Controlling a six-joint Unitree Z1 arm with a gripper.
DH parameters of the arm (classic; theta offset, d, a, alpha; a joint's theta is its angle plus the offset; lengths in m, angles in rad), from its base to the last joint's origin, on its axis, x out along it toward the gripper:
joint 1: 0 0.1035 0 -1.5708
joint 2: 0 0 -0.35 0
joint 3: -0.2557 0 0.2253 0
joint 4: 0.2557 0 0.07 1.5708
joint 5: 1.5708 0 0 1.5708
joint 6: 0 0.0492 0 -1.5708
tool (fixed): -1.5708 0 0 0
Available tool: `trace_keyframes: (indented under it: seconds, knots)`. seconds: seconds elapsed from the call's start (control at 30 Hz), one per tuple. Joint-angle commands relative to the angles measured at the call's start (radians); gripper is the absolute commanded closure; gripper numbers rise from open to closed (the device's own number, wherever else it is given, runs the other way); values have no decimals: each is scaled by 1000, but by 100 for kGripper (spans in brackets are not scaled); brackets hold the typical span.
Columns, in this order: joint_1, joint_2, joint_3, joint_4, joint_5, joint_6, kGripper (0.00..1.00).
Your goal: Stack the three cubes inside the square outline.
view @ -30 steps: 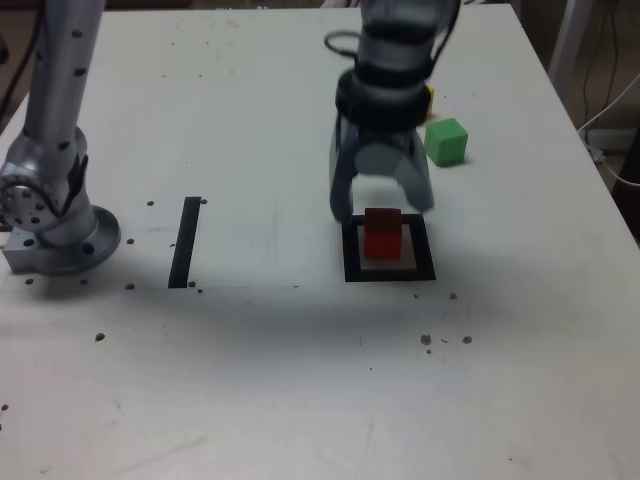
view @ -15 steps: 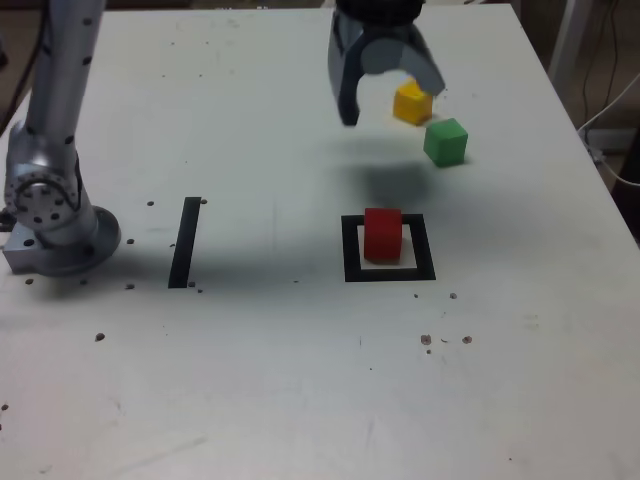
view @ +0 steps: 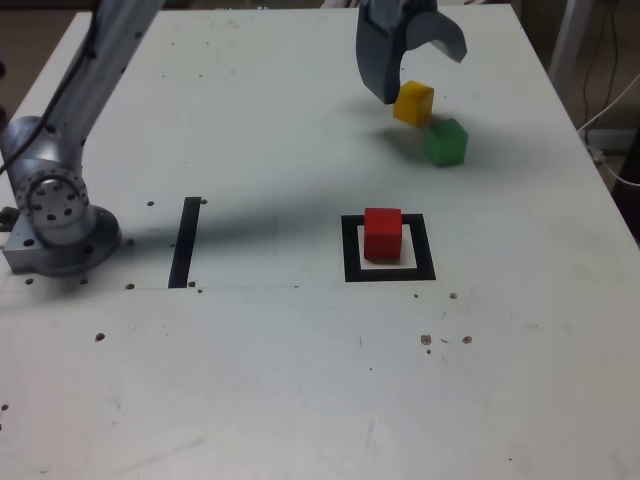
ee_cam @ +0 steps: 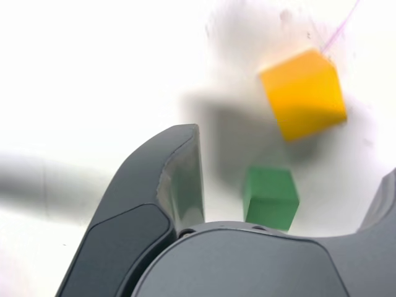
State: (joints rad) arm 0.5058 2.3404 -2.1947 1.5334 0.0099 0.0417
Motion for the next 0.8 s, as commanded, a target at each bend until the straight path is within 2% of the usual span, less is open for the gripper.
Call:
trace_keyframes:
  seconds: [0.0,0.37,0.53,0.63,0.77]
  knots:
    - [11,30,-26,18,-7,-2,1]
    - [31,169,-177,62,-60,9,2]
    - [51,219,-231,77,-76,17,7]
    - [66,234,-247,85,-85,20,19]
    - [71,235,-264,86,-83,26,51]
